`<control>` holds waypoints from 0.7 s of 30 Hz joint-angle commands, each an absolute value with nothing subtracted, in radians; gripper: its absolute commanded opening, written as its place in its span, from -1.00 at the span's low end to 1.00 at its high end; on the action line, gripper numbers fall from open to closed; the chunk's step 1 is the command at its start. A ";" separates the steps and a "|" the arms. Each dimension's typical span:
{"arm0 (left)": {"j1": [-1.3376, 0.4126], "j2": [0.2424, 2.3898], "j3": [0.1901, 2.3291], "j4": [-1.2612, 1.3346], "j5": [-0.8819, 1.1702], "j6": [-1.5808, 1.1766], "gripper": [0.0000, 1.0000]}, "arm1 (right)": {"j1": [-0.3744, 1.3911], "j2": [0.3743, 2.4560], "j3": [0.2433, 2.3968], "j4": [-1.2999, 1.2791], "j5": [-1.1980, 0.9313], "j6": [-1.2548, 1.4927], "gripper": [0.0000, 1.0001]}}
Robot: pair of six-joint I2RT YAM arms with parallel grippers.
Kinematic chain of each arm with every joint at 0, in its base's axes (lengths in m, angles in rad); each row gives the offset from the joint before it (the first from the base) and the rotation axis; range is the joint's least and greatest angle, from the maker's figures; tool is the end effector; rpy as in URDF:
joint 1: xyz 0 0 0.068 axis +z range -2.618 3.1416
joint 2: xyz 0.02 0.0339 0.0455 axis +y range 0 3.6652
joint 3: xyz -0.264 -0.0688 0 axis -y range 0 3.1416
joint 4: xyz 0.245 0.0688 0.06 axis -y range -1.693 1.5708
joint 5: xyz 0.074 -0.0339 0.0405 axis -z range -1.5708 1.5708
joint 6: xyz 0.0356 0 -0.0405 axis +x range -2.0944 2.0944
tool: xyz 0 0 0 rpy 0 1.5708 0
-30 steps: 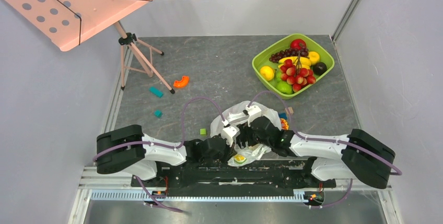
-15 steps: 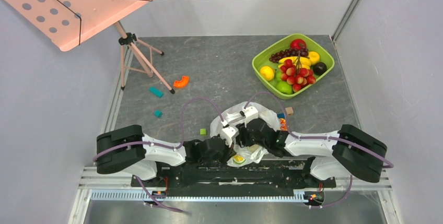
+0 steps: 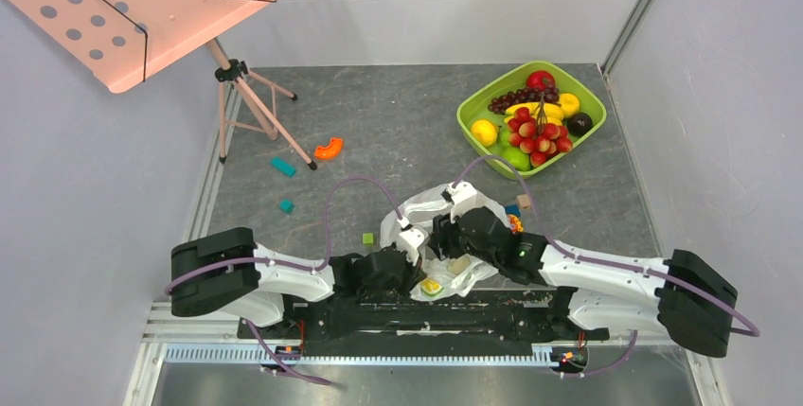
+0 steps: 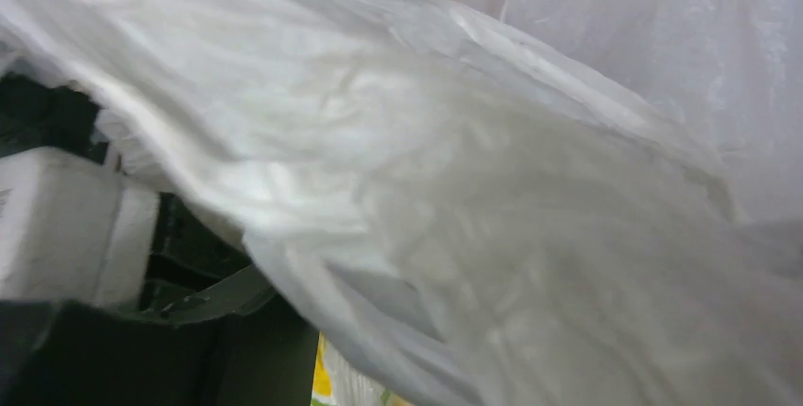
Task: Take the fake fruits out of the plastic bag
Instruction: Take out the fake fruit from the plastic bag.
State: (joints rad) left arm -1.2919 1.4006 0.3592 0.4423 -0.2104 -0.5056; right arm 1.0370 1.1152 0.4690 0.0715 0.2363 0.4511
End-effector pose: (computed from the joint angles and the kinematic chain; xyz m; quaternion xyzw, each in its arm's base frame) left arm 0.0734 -0.2293 0.1312 0.2916 0.8311 -0.3056 0.3618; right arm 0.1225 0.1910 0.1919 -0.1980 0.8515 0.2451 0.4192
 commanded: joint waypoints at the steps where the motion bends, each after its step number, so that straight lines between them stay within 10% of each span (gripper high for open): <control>1: -1.298 1.370 0.348 0.446 -0.265 -0.555 -0.96 | 1.042 1.062 0.537 -0.066 0.157 0.419 -0.14; 11: -1.295 1.340 0.363 0.433 -0.328 -0.550 -0.96 | 1.041 0.906 0.634 -0.305 -0.126 0.339 -0.10; 21: -1.295 1.336 0.362 0.425 -0.334 -0.559 -0.96 | 1.041 0.871 0.963 -0.506 0.023 0.285 -0.21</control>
